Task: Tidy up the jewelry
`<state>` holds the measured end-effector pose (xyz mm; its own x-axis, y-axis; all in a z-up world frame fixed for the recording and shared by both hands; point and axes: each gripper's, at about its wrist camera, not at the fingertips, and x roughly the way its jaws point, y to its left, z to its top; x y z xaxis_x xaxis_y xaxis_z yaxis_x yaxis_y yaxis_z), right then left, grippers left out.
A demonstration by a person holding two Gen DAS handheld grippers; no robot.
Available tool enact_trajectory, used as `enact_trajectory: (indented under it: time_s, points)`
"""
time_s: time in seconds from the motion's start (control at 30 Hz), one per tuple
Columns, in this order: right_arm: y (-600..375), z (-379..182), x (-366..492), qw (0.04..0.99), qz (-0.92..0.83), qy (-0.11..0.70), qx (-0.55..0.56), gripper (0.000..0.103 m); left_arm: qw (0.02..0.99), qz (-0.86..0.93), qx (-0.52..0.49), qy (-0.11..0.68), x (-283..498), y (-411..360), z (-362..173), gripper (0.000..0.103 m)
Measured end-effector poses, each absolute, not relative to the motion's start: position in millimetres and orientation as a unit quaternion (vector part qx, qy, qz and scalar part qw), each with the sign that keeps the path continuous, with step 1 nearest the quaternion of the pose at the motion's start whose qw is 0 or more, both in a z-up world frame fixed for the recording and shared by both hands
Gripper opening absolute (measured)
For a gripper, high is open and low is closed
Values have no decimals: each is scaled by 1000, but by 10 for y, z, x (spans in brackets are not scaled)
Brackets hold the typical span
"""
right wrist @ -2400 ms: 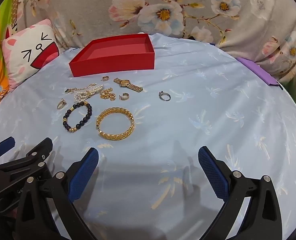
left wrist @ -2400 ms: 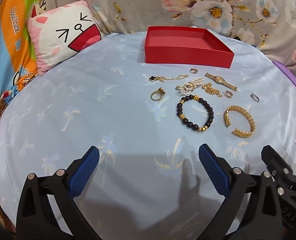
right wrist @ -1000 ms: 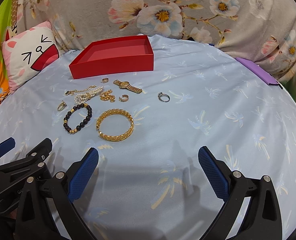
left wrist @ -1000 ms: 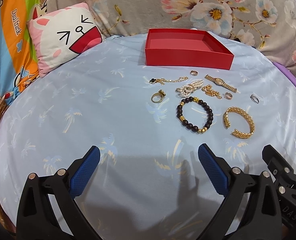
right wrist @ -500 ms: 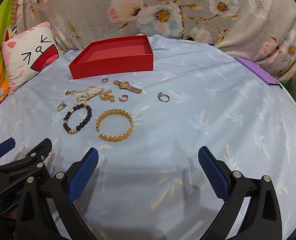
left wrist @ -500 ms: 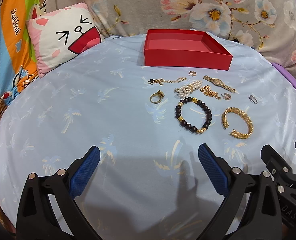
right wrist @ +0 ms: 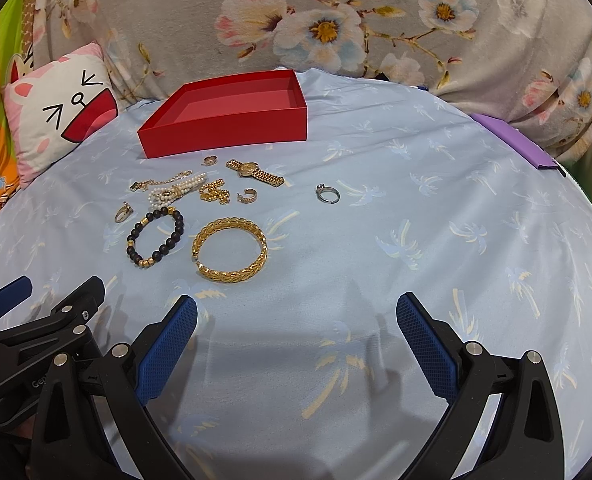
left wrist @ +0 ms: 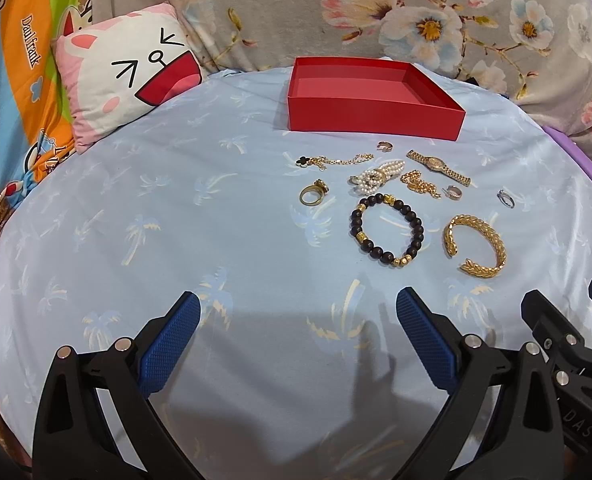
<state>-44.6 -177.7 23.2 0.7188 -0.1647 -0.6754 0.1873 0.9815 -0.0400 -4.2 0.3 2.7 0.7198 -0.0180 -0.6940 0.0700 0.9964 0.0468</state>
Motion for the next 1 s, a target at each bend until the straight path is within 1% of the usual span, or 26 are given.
enact_trajectory:
  time_s: [1.0]
  points:
    - [-1779,234,-446,927,-93,362,17,98,926,-25,33,375,-33,-1,28,96]
